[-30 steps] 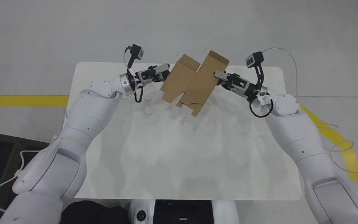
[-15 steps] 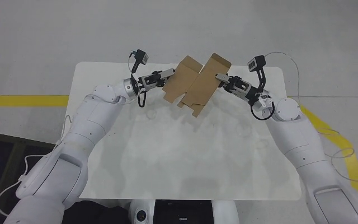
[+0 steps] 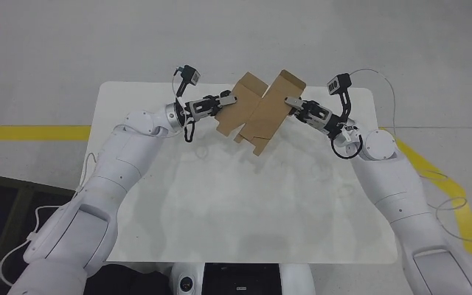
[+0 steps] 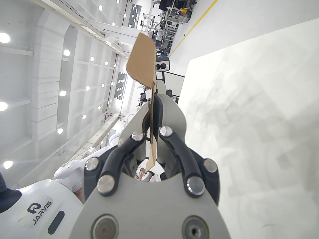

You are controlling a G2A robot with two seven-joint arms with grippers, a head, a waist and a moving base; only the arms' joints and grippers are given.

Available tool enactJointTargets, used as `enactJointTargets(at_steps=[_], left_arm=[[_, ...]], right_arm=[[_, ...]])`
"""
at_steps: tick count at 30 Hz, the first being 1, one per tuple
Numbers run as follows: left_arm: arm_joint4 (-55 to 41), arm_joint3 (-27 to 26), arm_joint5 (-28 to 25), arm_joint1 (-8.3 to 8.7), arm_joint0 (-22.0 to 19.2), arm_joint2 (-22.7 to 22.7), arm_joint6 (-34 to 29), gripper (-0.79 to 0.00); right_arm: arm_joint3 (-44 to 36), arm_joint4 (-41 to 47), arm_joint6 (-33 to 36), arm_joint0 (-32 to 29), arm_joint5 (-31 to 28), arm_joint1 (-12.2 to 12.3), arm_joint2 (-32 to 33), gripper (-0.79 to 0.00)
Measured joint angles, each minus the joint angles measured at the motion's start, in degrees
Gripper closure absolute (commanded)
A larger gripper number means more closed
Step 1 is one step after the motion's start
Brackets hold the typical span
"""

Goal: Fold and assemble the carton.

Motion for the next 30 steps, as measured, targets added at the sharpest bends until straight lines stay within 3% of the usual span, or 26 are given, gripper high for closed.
enactJointTargets(at_steps=[7, 17, 21, 30], left_arm=[[0.2, 0.3, -0.1, 0.21, -1.3, -1.7, -2.6, 0.0], [4.6, -4.9, 4.7, 2.93, -1.0, -2.6, -7.2, 0.0], [5.0, -7.8, 6.9, 4.13, 0.0, -2.1, -9.4, 0.0], [2.5, -13.8, 10.5, 6.55, 2.7, -0.8, -13.0, 0.0]], right_arm=[[2.0, 1.5, 4.3, 0.5, -0.5, 0.2, 1.9, -0.785], [8.9, 4.8, 25.8, 5.0, 0.6, 1.4, 5.1, -0.785], [8.0, 4.4, 31.4, 6.0, 5.9, 1.9, 4.5, -0.785], [2.3, 0.6, 33.7, 5.2, 8.2, 3.7, 2.9, -0.785]])
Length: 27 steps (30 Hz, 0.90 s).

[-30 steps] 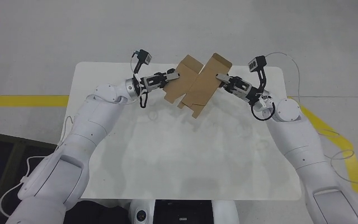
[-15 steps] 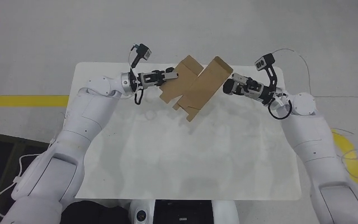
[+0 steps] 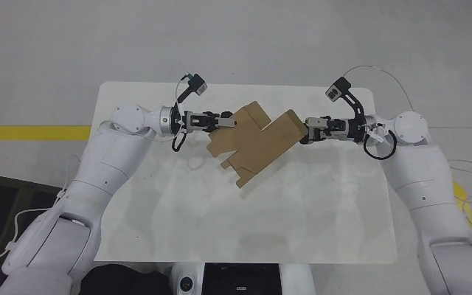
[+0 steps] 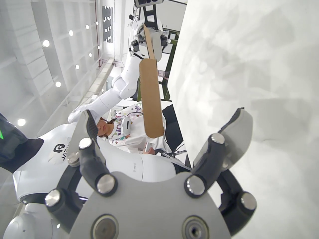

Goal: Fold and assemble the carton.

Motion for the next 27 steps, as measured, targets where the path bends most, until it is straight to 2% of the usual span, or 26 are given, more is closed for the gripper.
enactJointTargets(at_steps=[2, 4, 5, 6, 7, 10, 14, 17, 19, 20, 25, 26, 27], left_arm=[[-0.1, -0.5, 0.2, 0.32, 0.2, 0.5, -0.1, 0.0], [-0.2, -0.7, 0.2, 0.53, 0.3, 1.0, -0.2, 0.0], [-0.3, -0.8, 0.2, 0.64, 0.2, 1.3, -0.2, 0.0], [-0.4, -0.8, 0.1, 0.71, 0.1, 1.5, -0.1, 0.0], [-0.5, -0.9, 0.1, 0.78, 0.0, 1.7, -0.1, 0.0], [-0.8, -0.8, -0.1, 0.97, -0.3, 2.5, 0.1, 0.0], [-1.5, -0.6, -0.1, 1.16, -0.7, 3.5, 0.1, 0.0], [-2.1, -0.6, -0.1, 1.25, -1.0, 4.1, 0.1, 0.0], [-2.3, -0.5, -0.1, 1.3, -1.1, 4.5, 0.1, 0.0], [-2.5, -0.5, -0.1, 1.33, -1.2, 4.7, 0.2, 0.0], [-3.1, -0.2, -0.3, 1.44, -1.5, 5.5, 0.4, -0.003], [-3.3, 0.0, -0.4, 1.45, -1.6, 5.6, 0.4, -0.249], [-3.6, 0.1, -0.5, 1.46, -1.6, 5.7, 0.5, -0.573]], right_arm=[[-1.8, -0.5, 0.1, -0.3, 0.1, 0.4, -0.9, -0.785], [-2.8, -1.1, -0.5, -0.4, -0.5, 0.8, -1.7, -0.459], [-3.2, -1.5, -1.0, -0.5, -1.0, 1.0, -2.3, -0.379], [-3.5, -1.9, -1.4, -0.5, -1.4, 1.2, -2.7, -0.342], [-3.7, -2.1, -1.8, -0.5, -1.8, 1.3, -3.1, -0.311], [-4.2, -2.6, -2.5, -0.3, -2.5, 1.9, -4.7, -0.299], [-4.1, -3.2, -3.1, 0.5, -3.1, 2.6, -7.1, -0.24], [-4.1, -2.9, -4.1, 1.0, -4.1, 3.1, -8.5, -0.132], [-4.0, -2.7, -4.7, 1.2, -4.7, 3.4, -9.2, -0.018], [-4.0, -2.5, -5.0, 1.4, -5.0, 3.6, -9.7, 0.0], [-3.9, -0.8, -6.0, 1.9, -6.0, 4.3, -11.5, 0.0], [-4.0, -0.2, -6.2, 1.9, -6.2, 4.4, -11.9, 0.0], [-4.0, 0.4, -6.4, 2.0, -6.4, 4.5, -12.1, 0.0]])
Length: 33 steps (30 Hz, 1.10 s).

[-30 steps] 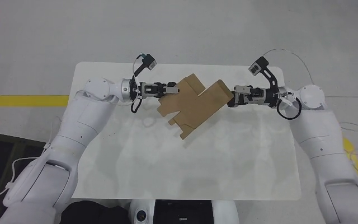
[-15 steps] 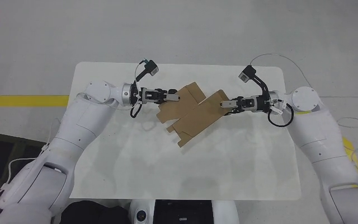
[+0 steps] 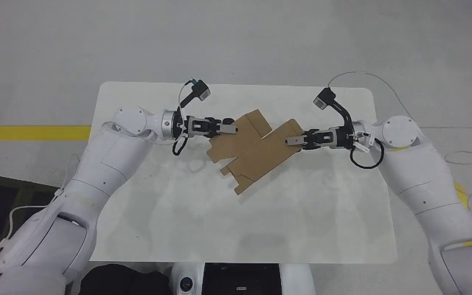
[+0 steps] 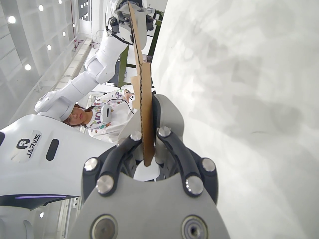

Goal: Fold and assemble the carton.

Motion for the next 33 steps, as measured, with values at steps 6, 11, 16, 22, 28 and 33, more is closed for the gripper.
enactJointTargets(at_steps=[6, 11, 16, 22, 28, 33], left_arm=[[-4.6, 2.4, -0.7, -0.22, -0.4, -1.1, 0.7, -0.785], [-5.6, 6.5, -2.3, -0.68, -1.2, -2.0, 2.3, -0.785], [-6.0, 10.4, -4.1, -1.34, -1.3, -2.5, 4.1, -0.785], [-5.8, 11.8, -5.3, -2.47, -1.3, -2.3, 5.3, -0.785], [-5.8, 11.6, -6.4, -3.66, -1.2, -2.1, 6.4, -0.785], [-5.8, 11.0, -6.8, -4.71, -0.9, -1.7, 6.8, -0.785]], right_arm=[[0.4, 2.3, -1.5, 0.1, -1.5, 0.7, -1.2, 0.0], [2.3, 7.4, -3.0, -0.6, -3.0, 0.9, -0.5, 0.0], [3.5, 11.3, -2.8, -1.5, -2.8, 0.9, 0.6, 0.0], [5.0, 14.7, -2.4, -2.8, -2.4, 0.5, 2.0, 0.0], [5.0, 14.2, -2.2, -3.5, -1.3, 0.3, 2.9, 0.0], [3.3, 12.1, -5.5, -4.9, 0.6, 0.2, 3.5, 0.0]])
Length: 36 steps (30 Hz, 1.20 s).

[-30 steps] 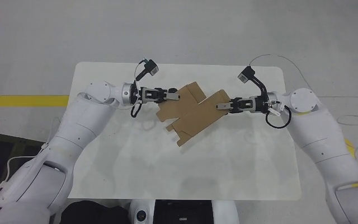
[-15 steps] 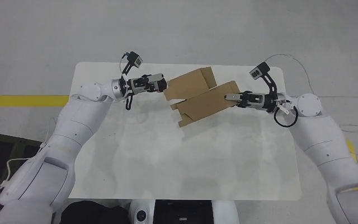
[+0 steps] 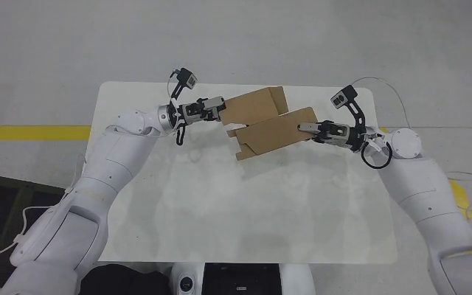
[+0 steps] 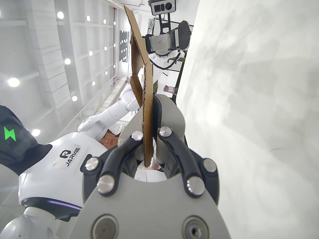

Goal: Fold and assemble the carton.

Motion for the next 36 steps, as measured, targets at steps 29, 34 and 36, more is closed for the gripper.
enactJointTargets(at_steps=[29, 34, 36], left_arm=[[5.1, -1.8, -0.1, -1.46, 1.6, -3.0, 0.2, 0.0], [5.8, -2.0, 0.0, -1.53, 1.7, -3.4, 0.0, 0.0], [5.9, -2.0, 0.1, -1.54, 1.7, -3.7, -0.1, 0.0]], right_arm=[[-1.5, -8.2, -7.0, -1.1, 4.2, -1.8, 1.1, 0.0], [-1.6, -8.5, -6.7, -1.1, 4.4, -2.0, 1.6, -0.785], [-1.7, -8.5, -6.3, -1.1, 4.4, -2.1, 1.9, -0.785]])
